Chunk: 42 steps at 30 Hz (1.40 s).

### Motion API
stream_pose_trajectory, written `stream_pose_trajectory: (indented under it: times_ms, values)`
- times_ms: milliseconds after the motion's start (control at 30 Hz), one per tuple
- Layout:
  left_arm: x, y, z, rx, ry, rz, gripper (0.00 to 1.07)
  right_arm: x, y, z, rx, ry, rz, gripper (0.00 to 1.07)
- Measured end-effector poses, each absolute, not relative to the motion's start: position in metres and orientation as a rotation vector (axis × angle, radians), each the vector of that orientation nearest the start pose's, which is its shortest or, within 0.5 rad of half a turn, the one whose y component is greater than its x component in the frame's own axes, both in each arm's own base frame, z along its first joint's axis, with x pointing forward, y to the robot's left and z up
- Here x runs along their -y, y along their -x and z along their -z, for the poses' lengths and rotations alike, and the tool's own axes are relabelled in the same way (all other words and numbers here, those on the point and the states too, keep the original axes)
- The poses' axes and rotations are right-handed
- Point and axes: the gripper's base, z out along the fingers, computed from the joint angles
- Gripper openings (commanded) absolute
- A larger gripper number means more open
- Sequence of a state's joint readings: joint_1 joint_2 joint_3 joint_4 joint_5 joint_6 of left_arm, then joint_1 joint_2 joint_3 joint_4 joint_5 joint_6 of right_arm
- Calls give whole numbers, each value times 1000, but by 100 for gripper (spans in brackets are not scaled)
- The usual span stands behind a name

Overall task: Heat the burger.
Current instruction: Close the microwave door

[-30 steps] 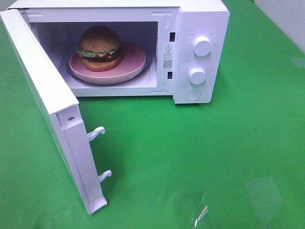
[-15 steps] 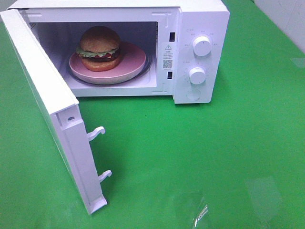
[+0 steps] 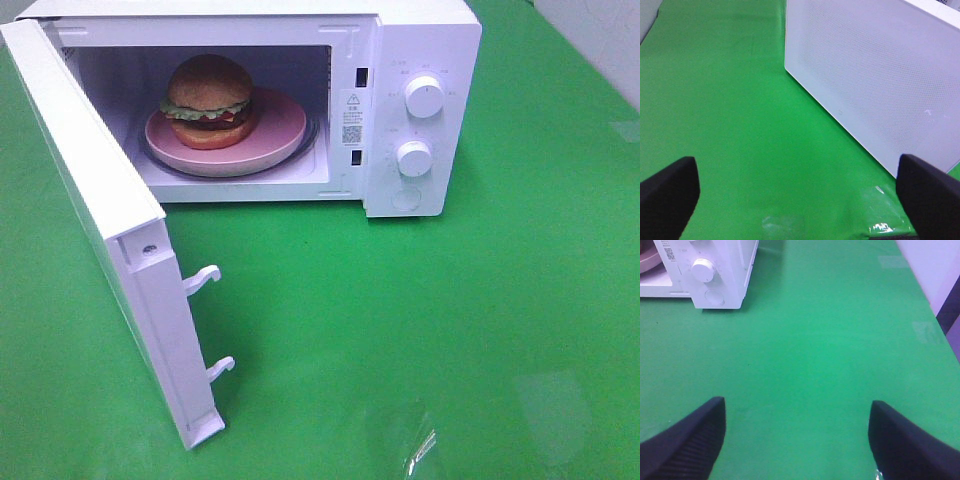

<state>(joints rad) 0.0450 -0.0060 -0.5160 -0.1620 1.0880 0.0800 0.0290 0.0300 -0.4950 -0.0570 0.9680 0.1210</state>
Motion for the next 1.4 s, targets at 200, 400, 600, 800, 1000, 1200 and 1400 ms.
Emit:
stream_pose_trajectory:
  times_ms: [200, 400, 600, 800, 1000, 1200, 1400]
  values:
    - [13, 9, -280, -2040, -48, 116, 100, 4, 1, -284, -1950, -85, -28, 75]
    - [13, 9, -280, -2040, -48, 116, 100, 4, 1, -284, -1950, -81, -30, 75]
    - [13, 9, -280, -2040, -48, 116, 100, 4, 1, -284, -1950, -79, -32, 75]
    - [13, 9, -280, -2040, -48, 116, 100, 4, 1, -284, -1950, -78, -32, 75]
    - [13, 9, -280, -2040, -48, 116, 100, 4, 1, -284, -1950, -78, -32, 75]
    - [13, 9, -280, -2040, -48, 116, 100, 4, 1, -284, -1950, -78, -32, 75]
    - [13, 9, -280, -2040, -48, 116, 100, 4, 1, -284, -1950, -78, -32, 75]
